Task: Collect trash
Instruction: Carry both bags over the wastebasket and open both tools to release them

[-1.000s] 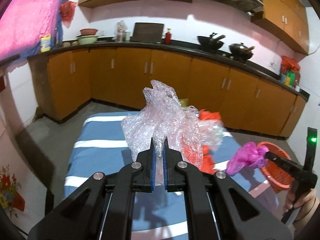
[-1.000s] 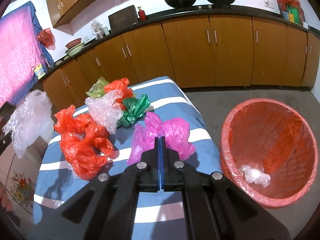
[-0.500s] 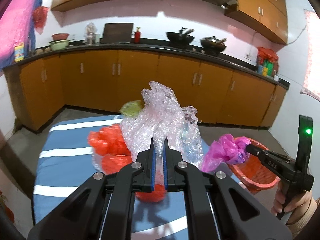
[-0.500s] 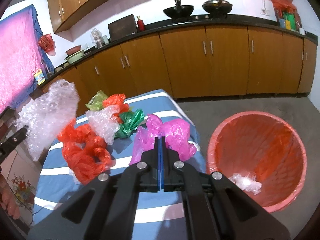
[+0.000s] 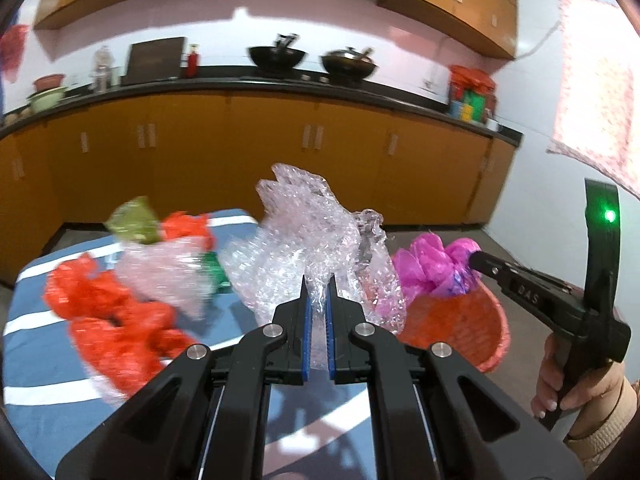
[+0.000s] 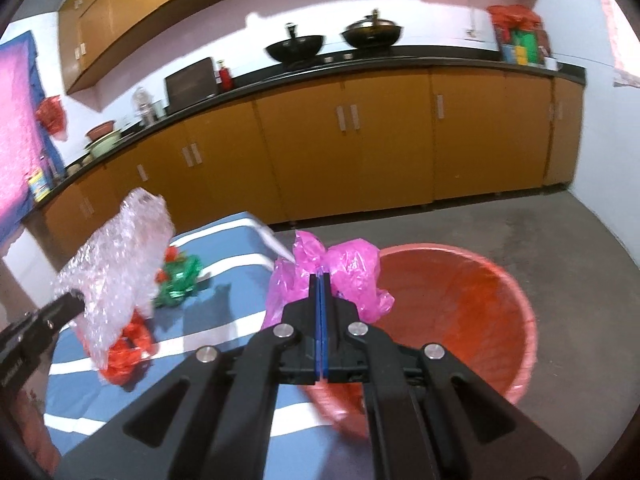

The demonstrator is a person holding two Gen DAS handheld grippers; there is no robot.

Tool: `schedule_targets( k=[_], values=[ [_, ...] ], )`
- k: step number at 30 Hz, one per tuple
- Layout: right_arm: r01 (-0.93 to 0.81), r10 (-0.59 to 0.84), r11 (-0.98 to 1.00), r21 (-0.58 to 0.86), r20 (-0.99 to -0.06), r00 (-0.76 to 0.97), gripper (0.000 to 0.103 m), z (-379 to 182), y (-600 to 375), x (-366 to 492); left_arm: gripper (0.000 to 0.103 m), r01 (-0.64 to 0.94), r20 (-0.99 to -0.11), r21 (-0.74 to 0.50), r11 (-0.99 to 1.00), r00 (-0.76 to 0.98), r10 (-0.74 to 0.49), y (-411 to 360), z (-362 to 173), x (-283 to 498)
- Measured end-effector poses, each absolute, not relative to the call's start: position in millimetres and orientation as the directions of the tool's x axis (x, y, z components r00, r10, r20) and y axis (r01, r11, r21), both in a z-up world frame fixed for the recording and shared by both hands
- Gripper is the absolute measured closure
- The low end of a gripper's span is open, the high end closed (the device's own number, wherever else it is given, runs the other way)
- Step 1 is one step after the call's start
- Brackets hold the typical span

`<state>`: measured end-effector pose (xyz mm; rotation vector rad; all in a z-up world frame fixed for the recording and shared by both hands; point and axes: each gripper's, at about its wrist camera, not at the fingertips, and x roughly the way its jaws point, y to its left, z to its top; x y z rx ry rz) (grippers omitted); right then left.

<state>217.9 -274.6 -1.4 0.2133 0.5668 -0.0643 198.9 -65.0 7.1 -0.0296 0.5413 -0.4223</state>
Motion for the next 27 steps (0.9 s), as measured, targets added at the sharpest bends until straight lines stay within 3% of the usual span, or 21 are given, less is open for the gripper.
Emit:
schedule_targets(
  k=[11,24,26,27],
  values=[
    [0.251,-0.105,0.949,0.191,-0.559,0.823,0.101,-24.5,-347.1,212.2,0.097,0.502,-0.542,-0.126,0.855,0.687,-0.484,-143.3,-20.0,214.7],
    [0.301,-0.119,0.925,0.232,-0.576,0.809,0.1,-45.5,-389.4,220.2,0.097,0.566,-0.597,-0.135,0.813,0.609,-0.522,-202.2,-44.5,228.0],
    [0.299,-0.113,0.925,0.235,-0.58,0.807,0.096,-47.8,-390.2,219.5,0.094,0.566,-0.607,-0.145,0.811,0.596,-0.525,-203.2,-48.0,230.8],
    [0.303,-0.118,0.924,0.233,-0.581,0.805,0.096,-49.1,-391.0,218.6,0.087,0.564,-0.612,-0.148,0.812,0.593,-0.523,-204.2,-49.8,232.2]
  ],
)
